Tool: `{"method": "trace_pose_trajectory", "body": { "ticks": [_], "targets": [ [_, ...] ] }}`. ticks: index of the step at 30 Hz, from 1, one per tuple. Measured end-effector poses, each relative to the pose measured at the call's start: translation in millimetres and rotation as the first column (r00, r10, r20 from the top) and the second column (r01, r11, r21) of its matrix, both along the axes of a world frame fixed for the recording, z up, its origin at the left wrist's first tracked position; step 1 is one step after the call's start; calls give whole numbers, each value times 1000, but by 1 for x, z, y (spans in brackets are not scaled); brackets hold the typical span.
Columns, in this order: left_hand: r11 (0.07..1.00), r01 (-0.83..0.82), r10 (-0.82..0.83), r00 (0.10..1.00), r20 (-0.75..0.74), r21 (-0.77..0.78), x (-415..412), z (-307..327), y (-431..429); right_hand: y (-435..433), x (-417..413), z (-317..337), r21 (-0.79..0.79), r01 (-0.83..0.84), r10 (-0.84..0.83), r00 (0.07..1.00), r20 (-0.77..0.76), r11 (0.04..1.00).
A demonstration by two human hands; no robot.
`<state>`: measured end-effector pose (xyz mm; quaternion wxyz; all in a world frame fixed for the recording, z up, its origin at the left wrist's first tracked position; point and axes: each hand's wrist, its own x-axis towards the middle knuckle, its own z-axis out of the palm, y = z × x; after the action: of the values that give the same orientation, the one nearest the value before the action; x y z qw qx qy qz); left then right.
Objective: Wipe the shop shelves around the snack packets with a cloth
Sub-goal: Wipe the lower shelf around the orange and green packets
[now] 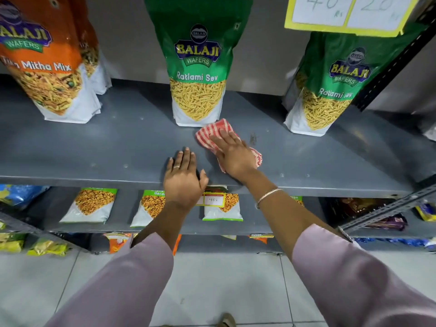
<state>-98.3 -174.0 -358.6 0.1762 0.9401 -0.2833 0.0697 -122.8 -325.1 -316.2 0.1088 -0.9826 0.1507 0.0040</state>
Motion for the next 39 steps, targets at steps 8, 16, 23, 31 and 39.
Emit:
{"method": "trace_pose_trajectory", "body": {
  "ticks": [8,16,23,31,39],
  "targets": [
    [1000,-4,5,1000,-29,24,0,2,2,-38,-39,5,1,646,-646,763,20,763],
    [998,0,0,1000,1,70,-2,6,3,-29,-60,1,30,177,-179,983,50,984],
    [992,-43,40,999,30,115,-5,9,-1,-44,-69,12,-50,507,-509,851,-126,860],
    [986,18,-45,987,157,168,-74,29,-106,-151,-121,3,49,396,-392,917,-81,917],
    [953,121,-129,992,11,276,-146,25,-232,-223,-153,-15,14,146,-144,984,-108,989]
  ]
}}
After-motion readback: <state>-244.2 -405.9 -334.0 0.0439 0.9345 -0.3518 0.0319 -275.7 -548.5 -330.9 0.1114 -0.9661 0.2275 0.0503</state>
